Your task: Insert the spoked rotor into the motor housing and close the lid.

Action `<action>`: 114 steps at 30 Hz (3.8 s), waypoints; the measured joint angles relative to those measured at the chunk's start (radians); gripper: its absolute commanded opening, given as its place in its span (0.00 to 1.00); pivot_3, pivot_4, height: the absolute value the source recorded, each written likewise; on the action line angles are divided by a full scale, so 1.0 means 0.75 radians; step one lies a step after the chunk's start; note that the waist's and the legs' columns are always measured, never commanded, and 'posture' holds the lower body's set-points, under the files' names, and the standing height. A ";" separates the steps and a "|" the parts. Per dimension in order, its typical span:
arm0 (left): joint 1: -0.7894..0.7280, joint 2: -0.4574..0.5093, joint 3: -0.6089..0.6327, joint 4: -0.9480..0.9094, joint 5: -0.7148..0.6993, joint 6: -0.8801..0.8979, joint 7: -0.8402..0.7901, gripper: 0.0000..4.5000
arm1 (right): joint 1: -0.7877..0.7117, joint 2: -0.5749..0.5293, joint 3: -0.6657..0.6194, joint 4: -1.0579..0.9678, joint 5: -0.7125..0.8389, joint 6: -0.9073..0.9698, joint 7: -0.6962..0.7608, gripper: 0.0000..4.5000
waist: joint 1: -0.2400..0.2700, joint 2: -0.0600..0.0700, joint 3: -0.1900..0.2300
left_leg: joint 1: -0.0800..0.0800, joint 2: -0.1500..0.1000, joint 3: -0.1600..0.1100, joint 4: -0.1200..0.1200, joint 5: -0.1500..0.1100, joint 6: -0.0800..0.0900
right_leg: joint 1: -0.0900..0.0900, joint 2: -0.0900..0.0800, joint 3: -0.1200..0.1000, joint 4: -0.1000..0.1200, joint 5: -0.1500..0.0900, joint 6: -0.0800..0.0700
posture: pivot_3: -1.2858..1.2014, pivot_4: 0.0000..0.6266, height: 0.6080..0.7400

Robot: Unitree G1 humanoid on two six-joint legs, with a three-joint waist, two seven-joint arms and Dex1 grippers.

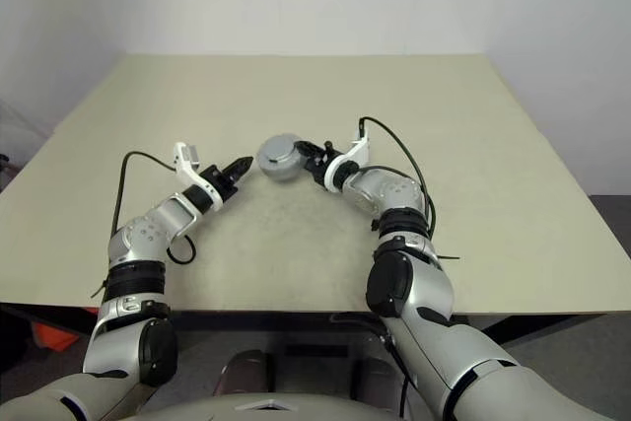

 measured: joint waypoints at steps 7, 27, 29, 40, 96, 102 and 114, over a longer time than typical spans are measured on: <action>0.042 -0.002 0.131 -0.089 -0.208 0.060 0.044 0.08 | -0.015 -0.005 -0.015 0.028 0.058 -0.037 -0.044 0.37 | -0.001 0.000 0.000 | 0.000 0.000 0.000 0.000 0.000 0.000 | 0.000 0.000 0.000 0.000 0.000 0.000 | 0.52 0.00 1.00; 0.057 -0.088 0.201 -0.103 -0.734 0.300 0.226 0.99 | -0.041 0.030 0.042 -0.174 0.225 0.181 -0.154 0.37 | 0.003 -0.001 0.001 | -0.002 0.000 -0.001 0.003 0.000 0.000 | 0.000 0.000 -0.001 0.001 0.001 0.002 | 0.52 0.00 1.00; 0.036 -0.096 0.197 -0.098 -0.778 0.316 0.232 0.99 | -0.032 0.041 0.054 -0.194 0.234 0.200 -0.163 0.37 | 0.003 -0.001 0.001 | -0.002 0.000 -0.001 0.003 0.000 0.000 | 0.000 0.000 -0.001 0.001 0.002 0.003 | 0.52 0.00 1.00; -0.126 -0.073 0.185 0.138 -0.769 0.263 0.214 0.99 | 0.031 0.054 0.074 -0.316 0.288 0.263 -0.195 0.37 | 0.007 -0.002 0.001 | -0.002 -0.001 -0.001 0.004 0.000 -0.001 | 0.001 0.000 -0.001 0.001 0.005 0.009 | 0.52 0.00 1.00; -0.018 0.073 0.340 0.266 -0.415 -0.198 0.444 0.50 | 0.087 -0.019 0.316 -0.361 0.113 -0.232 -0.045 0.90 | 0.014 -0.006 0.002 | -0.004 0.000 -0.003 0.015 0.000 0.000 | 0.005 -0.001 -0.001 0.003 0.007 0.011 | 0.52 0.00 1.00; -0.029 0.063 0.342 0.268 -0.392 -0.238 0.498 0.71 | 0.080 -0.011 0.320 -0.323 0.105 -0.242 -0.044 0.91 | 0.009 -0.007 0.002 | -0.004 0.000 -0.003 0.016 0.000 0.000 | 0.004 -0.001 -0.001 0.005 0.007 0.010 | 0.52 0.00 1.00; -0.042 0.102 0.349 0.264 -0.348 -0.325 0.548 0.99 | 0.023 -0.042 0.342 -0.111 0.048 -0.262 0.014 0.91 | -0.007 -0.007 0.002 | 0.001 0.001 -0.003 0.018 0.001 -0.001 | 0.005 -0.001 -0.001 0.011 0.006 0.005 | 0.52 0.00 1.00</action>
